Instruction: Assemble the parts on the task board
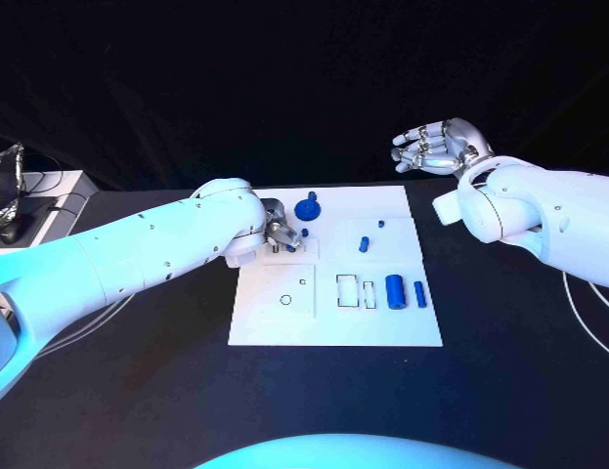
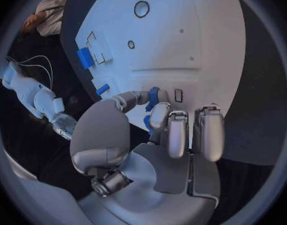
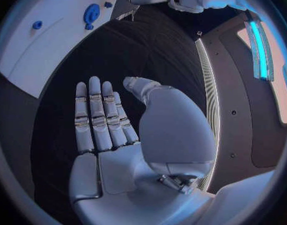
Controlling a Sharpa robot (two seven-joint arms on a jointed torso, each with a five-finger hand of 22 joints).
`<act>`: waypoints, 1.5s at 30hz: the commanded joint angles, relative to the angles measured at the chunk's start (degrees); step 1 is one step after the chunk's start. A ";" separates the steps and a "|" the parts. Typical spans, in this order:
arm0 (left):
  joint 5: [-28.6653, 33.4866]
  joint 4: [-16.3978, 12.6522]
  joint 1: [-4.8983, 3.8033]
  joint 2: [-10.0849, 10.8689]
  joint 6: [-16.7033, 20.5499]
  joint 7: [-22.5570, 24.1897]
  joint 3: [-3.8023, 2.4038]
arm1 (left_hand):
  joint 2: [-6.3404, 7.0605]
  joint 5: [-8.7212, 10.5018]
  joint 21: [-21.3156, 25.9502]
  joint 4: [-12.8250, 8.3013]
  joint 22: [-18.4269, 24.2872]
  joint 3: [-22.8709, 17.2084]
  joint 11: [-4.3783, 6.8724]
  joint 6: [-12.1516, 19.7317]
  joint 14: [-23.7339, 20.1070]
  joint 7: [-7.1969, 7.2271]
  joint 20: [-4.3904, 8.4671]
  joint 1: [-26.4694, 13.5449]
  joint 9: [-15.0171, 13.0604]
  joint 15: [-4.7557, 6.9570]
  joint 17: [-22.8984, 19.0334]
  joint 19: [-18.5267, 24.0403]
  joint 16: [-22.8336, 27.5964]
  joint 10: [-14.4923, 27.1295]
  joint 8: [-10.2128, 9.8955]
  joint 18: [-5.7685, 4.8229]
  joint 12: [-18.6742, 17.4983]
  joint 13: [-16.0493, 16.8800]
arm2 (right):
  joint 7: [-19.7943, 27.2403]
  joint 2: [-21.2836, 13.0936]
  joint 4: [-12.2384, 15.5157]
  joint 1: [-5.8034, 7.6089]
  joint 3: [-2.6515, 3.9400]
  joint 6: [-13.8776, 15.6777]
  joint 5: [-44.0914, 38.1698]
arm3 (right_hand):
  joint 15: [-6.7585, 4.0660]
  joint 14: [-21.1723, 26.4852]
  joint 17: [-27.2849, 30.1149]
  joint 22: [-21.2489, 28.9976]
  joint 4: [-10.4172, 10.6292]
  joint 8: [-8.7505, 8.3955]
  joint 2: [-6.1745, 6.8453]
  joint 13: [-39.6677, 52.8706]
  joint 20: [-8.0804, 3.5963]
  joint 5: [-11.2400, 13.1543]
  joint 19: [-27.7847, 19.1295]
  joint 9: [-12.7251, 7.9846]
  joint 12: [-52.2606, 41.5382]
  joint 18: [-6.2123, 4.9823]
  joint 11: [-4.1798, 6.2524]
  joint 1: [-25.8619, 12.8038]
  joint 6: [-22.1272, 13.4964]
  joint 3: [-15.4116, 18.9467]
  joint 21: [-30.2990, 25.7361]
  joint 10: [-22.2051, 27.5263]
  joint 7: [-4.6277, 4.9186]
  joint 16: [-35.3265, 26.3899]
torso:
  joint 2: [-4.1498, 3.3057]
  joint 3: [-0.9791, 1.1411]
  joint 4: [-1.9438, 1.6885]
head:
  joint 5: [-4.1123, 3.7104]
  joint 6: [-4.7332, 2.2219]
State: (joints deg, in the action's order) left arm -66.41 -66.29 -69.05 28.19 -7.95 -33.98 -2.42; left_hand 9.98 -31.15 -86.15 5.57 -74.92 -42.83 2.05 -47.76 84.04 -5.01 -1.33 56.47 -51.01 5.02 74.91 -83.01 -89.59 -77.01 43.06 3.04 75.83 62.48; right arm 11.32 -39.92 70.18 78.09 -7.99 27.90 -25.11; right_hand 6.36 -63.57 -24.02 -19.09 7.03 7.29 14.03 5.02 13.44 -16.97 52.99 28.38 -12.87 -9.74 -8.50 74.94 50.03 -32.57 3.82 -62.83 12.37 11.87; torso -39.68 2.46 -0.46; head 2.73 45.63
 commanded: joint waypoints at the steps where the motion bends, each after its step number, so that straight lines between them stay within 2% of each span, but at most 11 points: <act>1: 0.83 -0.01 0.46 -0.24 -1.43 -0.06 0.23 | -0.09 0.14 -0.21 -4.57 -4.43 -4.08 0.17 -3.37 5.75 3.27 0.06 -0.14 -2.61 0.24 14.37 -0.48 -0.04 -0.28 -0.29 -0.73 -0.30 0.03 | 0.34 0.04 -0.01 -0.03 0.01 -0.91 -0.61 | -0.03 0.33 0.08 0.05 -0.12 -0.38 -0.07 -0.09 0.01 -0.38 -0.51 -0.08 0.22 -0.82 -0.35 -0.52 0.03 0.11 -0.30 0.02 0.48 -0.19 | 0.03 0.00 -0.04 | -0.01 0.08; 9: 0.97 0.23 0.46 -0.21 -1.26 -0.07 0.23 | 0.30 0.56 -0.12 -2.89 -4.41 -0.18 0.33 -3.80 5.72 3.53 0.20 -0.42 -2.57 0.39 14.28 -0.50 0.00 -0.21 -1.00 -0.73 -0.48 -0.02 | 0.34 0.06 -0.04 -0.10 0.01 -0.93 -0.61 | -0.01 0.36 0.08 0.14 -0.13 -0.40 -0.07 -0.13 0.03 -0.38 -0.54 -0.09 0.22 -0.82 -0.36 -0.54 0.02 0.12 -0.30 0.03 0.49 -0.24 | 0.02 -0.01 -0.05 | -0.01 0.13; 11: 0.99 0.29 0.46 -0.18 -1.27 -0.09 0.23 | 0.76 0.87 -0.07 -1.81 -4.43 2.44 0.41 -4.19 5.71 3.66 0.27 -0.68 -2.48 0.46 14.25 -0.52 0.02 -0.16 -1.39 -0.73 -0.48 0.09 | 0.34 0.05 -0.05 -0.11 0.01 -0.93 -0.61 | -0.01 0.36 0.08 0.14 -0.13 -0.40 -0.07 -0.13 0.03 -0.38 -0.54 -0.09 0.22 -0.82 -0.36 -0.54 0.02 0.12 -0.30 0.03 0.49 -0.24 | 0.03 -0.03 -0.06 | -0.03 0.12; 17: 1.01 0.55 0.47 -0.08 -1.27 -0.12 0.23 | 1.21 1.04 0.00 -0.35 -4.40 5.73 0.46 -4.64 5.70 3.70 0.35 -0.67 -2.37 0.51 14.20 -0.52 0.04 -0.13 -1.94 -0.73 -0.37 0.44 | 0.35 0.03 -0.04 -0.14 0.01 -0.90 -0.61 | 0.00 0.39 0.09 0.23 -0.13 -0.42 -0.06 -0.16 0.05 -0.38 -0.58 -0.10 0.23 -0.82 -0.37 -0.57 -0.01 0.14 -0.30 0.06 0.51 -0.29 | 0.04 -0.03 -0.02 | -0.02 0.12; 19: 1.02 0.69 0.47 -0.04 -1.23 -0.13 0.23 | 1.80 1.51 0.06 0.92 -4.37 8.67 0.42 -4.94 5.68 3.67 0.36 -0.82 -2.33 0.49 14.15 -0.51 0.07 -0.04 -2.30 -0.72 -0.35 0.57 | 0.33 0.00 -0.01 -0.14 0.01 -0.88 -0.63 | 0.00 0.39 0.09 0.23 -0.13 -0.42 -0.06 -0.16 0.05 -0.38 -0.58 -0.10 0.23 -0.82 -0.37 -0.57 -0.01 0.14 -0.30 0.06 0.51 -0.29 | 0.02 -0.04 -0.04 | -0.07 0.11; 22: 1.01 0.85 0.47 0.00 -1.18 -0.15 0.23 | 1.92 1.62 0.06 1.81 -4.41 10.27 0.39 -5.05 5.68 3.63 0.37 -0.73 -2.32 0.47 14.13 -0.54 0.08 0.01 -2.55 -0.73 -0.34 0.66 | 0.31 -0.02 0.01 -0.15 0.01 -0.88 -0.74 | 0.06 0.51 0.12 0.64 -0.38 -0.52 0.11 -0.33 0.13 -0.34 -0.71 -0.16 0.28 -0.84 -0.41 -0.45 -0.15 0.20 -0.29 0.18 0.54 -0.50 | 0.00 -0.03 -0.06 | -0.06 0.11; 33: 0.96 1.11 0.47 0.15 -0.90 -0.18 0.23 | 2.21 1.84 0.11 3.56 -4.41 12.95 0.35 -5.25 5.69 3.58 0.36 -0.56 -2.39 0.44 14.17 -0.54 0.06 0.04 -2.88 -0.72 -0.30 0.84 | 0.26 -0.08 0.07 -0.16 0.01 -0.83 -0.87 | 0.10 0.58 0.13 0.97 -0.63 -0.58 0.28 -0.46 0.18 -0.16 -0.78 -0.20 0.29 -0.84 -0.46 -0.32 -0.21 0.26 -0.27 0.23 0.58 -0.65 | 0.03 -0.05 -0.02 | -0.08 0.21; 38: 0.94 1.03 0.47 0.27 -0.60 -0.16 0.21 | 2.54 2.54 0.13 4.86 -4.44 14.70 0.31 -5.33 5.69 3.54 0.34 -0.43 -2.46 0.41 14.16 -0.56 0.06 0.06 -3.08 -0.72 -0.29 0.92 | 0.26 -0.12 0.08 -0.17 0.01 -0.82 -0.87 | 0.14 0.66 0.15 1.11 -0.64 -0.61 0.29 -0.51 0.21 -0.13 -0.85 -0.22 0.31 -0.83 -0.49 -0.36 -0.25 0.29 -0.28 0.27 0.62 -0.74 | 0.01 -0.05 -0.02 | -0.09 0.18; 39: 0.93 0.99 0.47 0.31 -0.52 -0.16 0.21 | 2.48 6.94 0.14 5.97 -4.48 16.07 0.31 -5.43 5.67 3.54 0.31 0.14 -2.54 0.37 14.11 -0.59 0.09 0.09 -3.24 -0.73 -0.29 0.97 | 0.27 -0.13 0.08 -0.17 0.01 -0.81 -0.87 | 0.17 0.70 0.16 1.19 -0.64 -0.62 0.29 -0.54 0.23 -0.11 -0.88 -0.23 0.32 -0.83 -0.51 -0.39 -0.27 0.31 -0.29 0.30 0.64 -0.79 | 0.01 -0.04 -0.02 | -0.11 0.16; 40: 0.93 0.93 0.47 0.36 -0.49 -0.16 0.21 | 2.57 8.40 0.17 6.85 -4.46 16.92 0.24 -5.45 5.67 3.49 0.28 0.55 -2.59 0.35 14.12 -0.58 0.09 0.09 -3.40 -0.72 -0.29 1.03 | 0.26 -0.13 0.08 -0.17 0.01 -0.80 -0.87 | 0.17 0.70 0.16 1.19 -0.64 -0.62 0.29 -0.54 0.23 -0.11 -0.88 -0.23 0.32 -0.83 -0.51 -0.39 -0.27 0.31 -0.29 0.30 0.64 -0.79 | 0.01 -0.04 -0.03 | -0.12 0.16; 45: 0.92 0.38 0.47 0.66 -0.41 -0.16 0.06 | 3.07 10.38 0.21 8.73 -4.48 18.73 0.17 -5.55 5.67 3.41 0.23 1.21 -2.74 0.29 14.11 -0.58 0.09 0.09 -3.60 -0.72 -0.27 1.13 | 0.27 -0.18 0.08 -0.20 0.01 -0.78 -0.87 | 0.25 0.86 0.19 1.47 -0.67 -0.68 0.27 -0.64 0.30 -0.09 -1.03 -0.27 0.35 -0.82 -0.58 -0.44 -0.34 0.34 -0.30 0.39 0.69 -0.96 | 0.04 -0.05 -0.01 | -0.13 0.13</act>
State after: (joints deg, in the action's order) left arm -65.63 -65.67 -68.75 28.79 -7.85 -33.90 -2.39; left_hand 12.98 -20.97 -86.15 14.17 -74.92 -24.32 2.15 -53.06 84.04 -1.34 -1.13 57.18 -53.70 5.02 74.91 -83.21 -89.59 -77.11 39.70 3.04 75.65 63.58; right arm 11.23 -40.07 70.19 77.92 -7.99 27.80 -25.44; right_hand 6.57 -62.95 -23.89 -17.65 6.63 6.85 14.03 4.45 13.64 -16.97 52.36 28.19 -12.87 -9.74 -8.71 74.94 49.83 -32.17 3.82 -62.62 12.38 11.21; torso -39.66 2.41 -0.49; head 2.59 45.79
